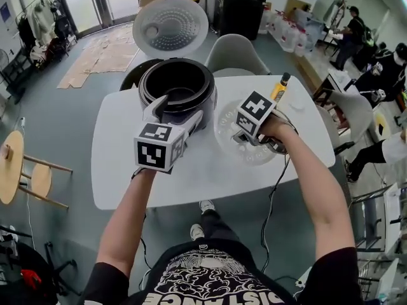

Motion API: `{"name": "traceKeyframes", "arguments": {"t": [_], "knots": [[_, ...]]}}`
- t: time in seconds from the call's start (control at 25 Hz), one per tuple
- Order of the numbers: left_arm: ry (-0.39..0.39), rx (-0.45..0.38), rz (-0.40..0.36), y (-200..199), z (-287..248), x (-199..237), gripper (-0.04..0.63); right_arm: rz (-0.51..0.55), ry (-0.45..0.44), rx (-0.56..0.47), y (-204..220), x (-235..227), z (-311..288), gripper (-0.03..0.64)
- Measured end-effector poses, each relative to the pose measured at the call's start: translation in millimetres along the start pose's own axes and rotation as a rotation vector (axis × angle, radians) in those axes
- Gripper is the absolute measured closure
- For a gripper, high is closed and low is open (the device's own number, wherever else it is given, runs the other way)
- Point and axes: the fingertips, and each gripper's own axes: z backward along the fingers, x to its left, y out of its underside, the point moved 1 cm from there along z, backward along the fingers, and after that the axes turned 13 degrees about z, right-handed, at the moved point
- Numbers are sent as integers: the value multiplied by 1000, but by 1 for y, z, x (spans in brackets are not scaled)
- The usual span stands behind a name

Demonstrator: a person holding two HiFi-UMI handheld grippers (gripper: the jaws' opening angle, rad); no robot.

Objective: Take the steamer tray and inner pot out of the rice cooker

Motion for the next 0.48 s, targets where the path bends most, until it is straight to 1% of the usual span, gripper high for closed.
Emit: {"name": "traceKeyframes", "arguments": {"t": [0.12, 0.24, 0.48], "knots": [[6, 8, -1, 11, 9, -10, 196, -39, -27, 7, 14, 19, -23, 328], [16, 48, 7, 29, 15, -15, 197, -63, -28, 24, 24, 32, -46, 328], [-8, 103, 20, 49, 31, -9, 196, -95, -40, 72, 44, 52, -84, 327]]}}
